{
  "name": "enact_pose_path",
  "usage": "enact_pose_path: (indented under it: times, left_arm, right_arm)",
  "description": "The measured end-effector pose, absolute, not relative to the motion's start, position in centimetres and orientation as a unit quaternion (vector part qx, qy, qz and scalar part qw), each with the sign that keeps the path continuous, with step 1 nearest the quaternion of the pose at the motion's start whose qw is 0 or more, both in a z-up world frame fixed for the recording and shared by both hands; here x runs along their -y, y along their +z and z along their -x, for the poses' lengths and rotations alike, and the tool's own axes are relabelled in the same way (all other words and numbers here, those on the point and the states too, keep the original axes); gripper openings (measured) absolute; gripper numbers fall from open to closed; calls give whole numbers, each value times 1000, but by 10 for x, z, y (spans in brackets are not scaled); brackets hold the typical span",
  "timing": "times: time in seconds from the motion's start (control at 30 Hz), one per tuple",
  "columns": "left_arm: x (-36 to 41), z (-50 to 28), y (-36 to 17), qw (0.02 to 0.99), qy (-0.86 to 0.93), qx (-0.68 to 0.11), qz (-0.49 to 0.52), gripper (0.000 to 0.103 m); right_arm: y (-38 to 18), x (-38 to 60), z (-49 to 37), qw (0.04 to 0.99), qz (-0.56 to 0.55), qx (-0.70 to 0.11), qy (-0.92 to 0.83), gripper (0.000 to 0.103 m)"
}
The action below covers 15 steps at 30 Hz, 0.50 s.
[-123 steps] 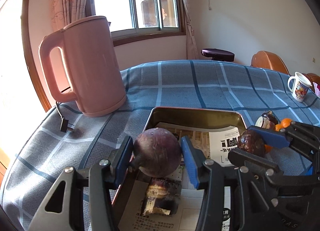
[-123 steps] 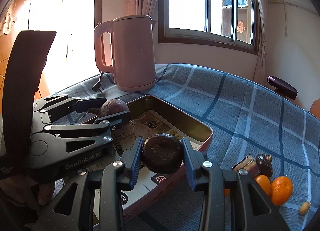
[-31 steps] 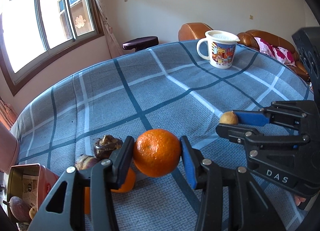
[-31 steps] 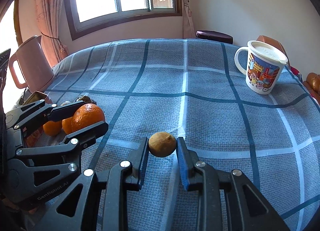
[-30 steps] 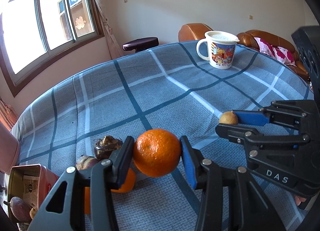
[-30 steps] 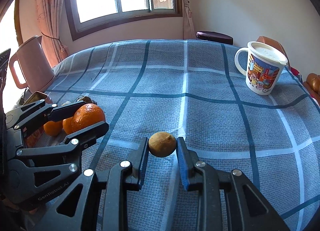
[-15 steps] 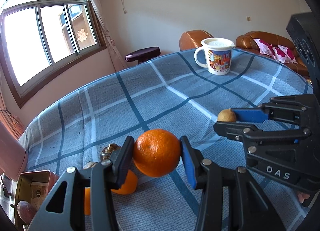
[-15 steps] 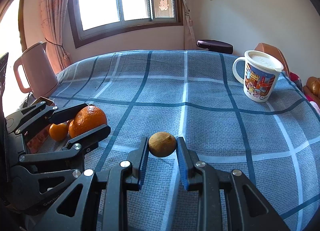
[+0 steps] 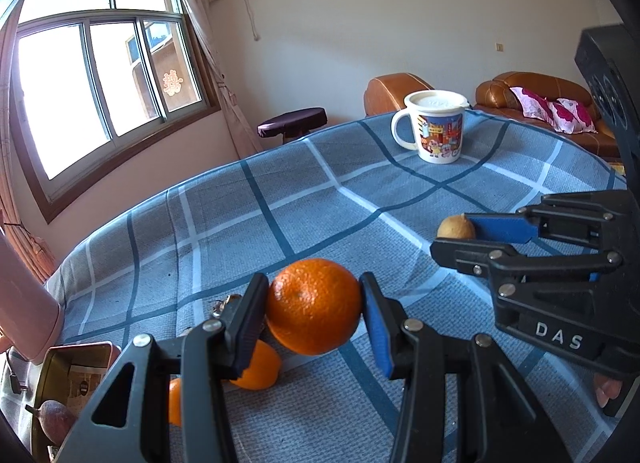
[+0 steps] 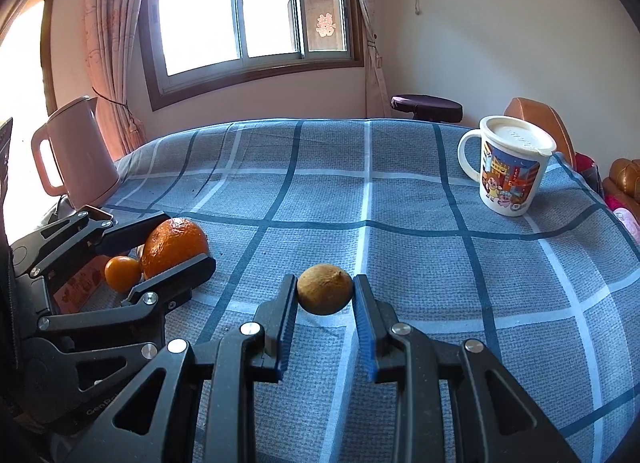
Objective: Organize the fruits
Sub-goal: 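Lift and carry the orange and tan fruit toward the tin box with both tools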
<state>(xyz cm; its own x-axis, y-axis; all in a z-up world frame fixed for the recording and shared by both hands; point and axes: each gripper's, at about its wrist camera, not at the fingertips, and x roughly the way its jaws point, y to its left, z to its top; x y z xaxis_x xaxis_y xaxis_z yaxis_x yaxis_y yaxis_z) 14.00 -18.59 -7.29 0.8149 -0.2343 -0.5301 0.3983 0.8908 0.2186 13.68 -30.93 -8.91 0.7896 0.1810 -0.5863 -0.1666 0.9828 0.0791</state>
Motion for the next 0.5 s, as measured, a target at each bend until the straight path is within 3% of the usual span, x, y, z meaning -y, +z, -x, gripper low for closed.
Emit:
enact_pose_path:
  times: [0.5]
  left_arm:
    - [175,-136,-67,949,-158,-236,-139,48]
  right_arm:
    - [-83,313,-127,955,-18,-282,91,30]
